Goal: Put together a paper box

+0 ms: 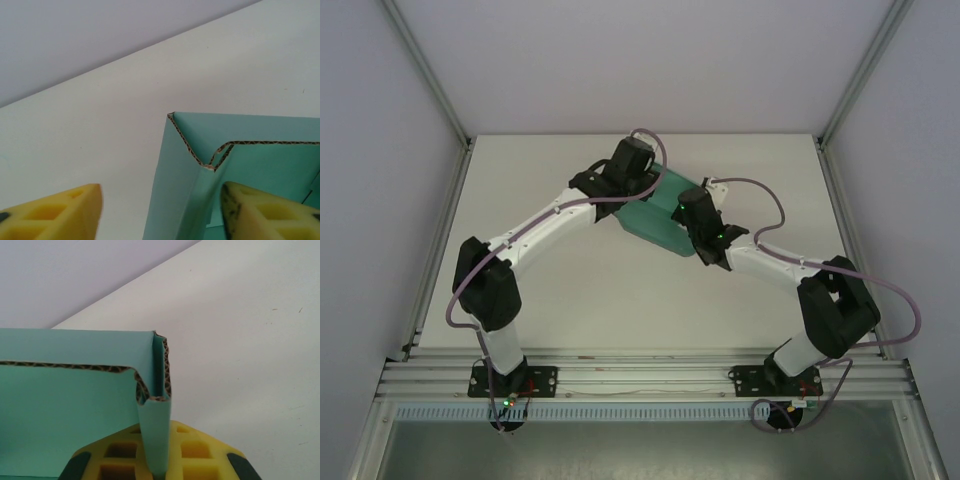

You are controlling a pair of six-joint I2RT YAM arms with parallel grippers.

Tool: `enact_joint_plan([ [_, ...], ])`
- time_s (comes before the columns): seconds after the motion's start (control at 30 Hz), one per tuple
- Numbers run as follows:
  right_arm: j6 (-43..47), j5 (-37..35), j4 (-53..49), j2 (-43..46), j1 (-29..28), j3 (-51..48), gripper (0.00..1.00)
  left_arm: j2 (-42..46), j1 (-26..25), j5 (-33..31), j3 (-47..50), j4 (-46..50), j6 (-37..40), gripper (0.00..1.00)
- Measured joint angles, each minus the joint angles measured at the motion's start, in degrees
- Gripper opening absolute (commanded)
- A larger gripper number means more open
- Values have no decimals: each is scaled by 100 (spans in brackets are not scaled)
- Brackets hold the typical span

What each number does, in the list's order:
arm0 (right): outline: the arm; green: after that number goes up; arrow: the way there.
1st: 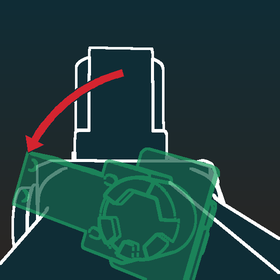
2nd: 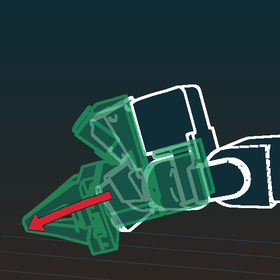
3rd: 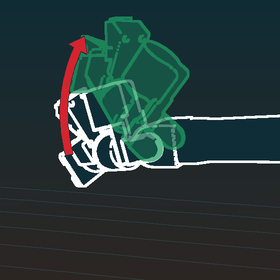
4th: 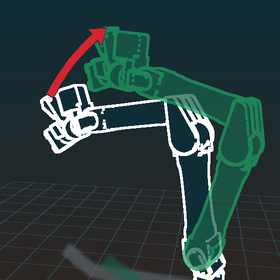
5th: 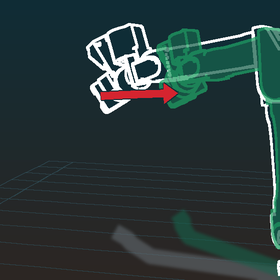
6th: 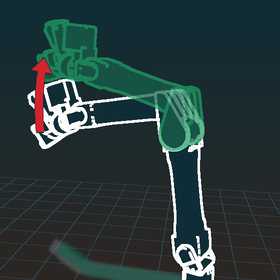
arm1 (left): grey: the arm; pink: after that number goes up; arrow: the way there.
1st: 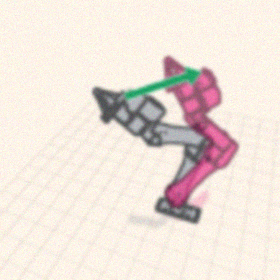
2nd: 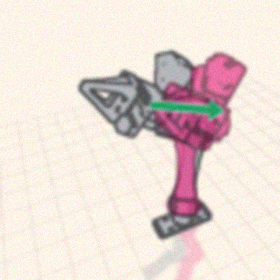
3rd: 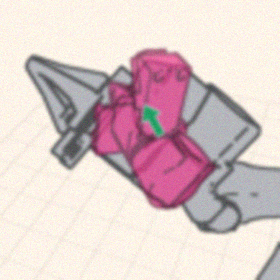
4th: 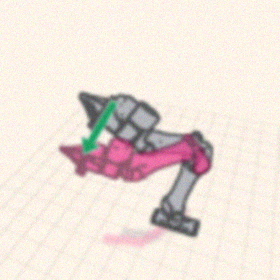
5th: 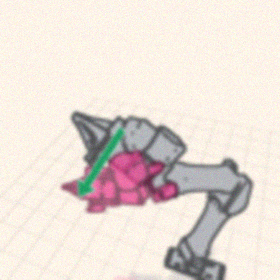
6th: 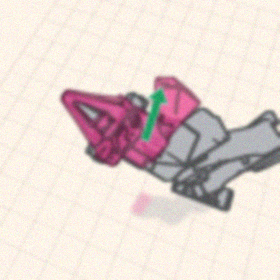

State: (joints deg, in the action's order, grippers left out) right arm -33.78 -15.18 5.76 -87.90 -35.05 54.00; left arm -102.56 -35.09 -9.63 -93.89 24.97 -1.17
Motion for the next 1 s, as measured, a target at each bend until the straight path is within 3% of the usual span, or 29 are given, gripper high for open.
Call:
enact_joint_plan([
  [0.23,59,59,-17,7,0,0,0,-195,61,9,-17,164,177,46],
  [0.37,129,166,-17,33,0,-2,0,-597,98,-46,-186,319,232,16],
  [0.4,149,164,-42,33,0,-2,0,-684,98,-116,-251,348,223,12],
  [0.53,168,153,-127,33,11,-9,0,-879,90,-317,-439,452,249,16],
  [0.63,168,109,-118,33,9,-4,0,-881,63,-468,-468,457,232,0],
  [0.67,166,83,-118,33,4,-2,0,-881,35,-592,-461,431,267,0],
  [1.0,164,-81,31,42,-120,107,0,-977,-354,-2592,-201,-293,273,0],
])
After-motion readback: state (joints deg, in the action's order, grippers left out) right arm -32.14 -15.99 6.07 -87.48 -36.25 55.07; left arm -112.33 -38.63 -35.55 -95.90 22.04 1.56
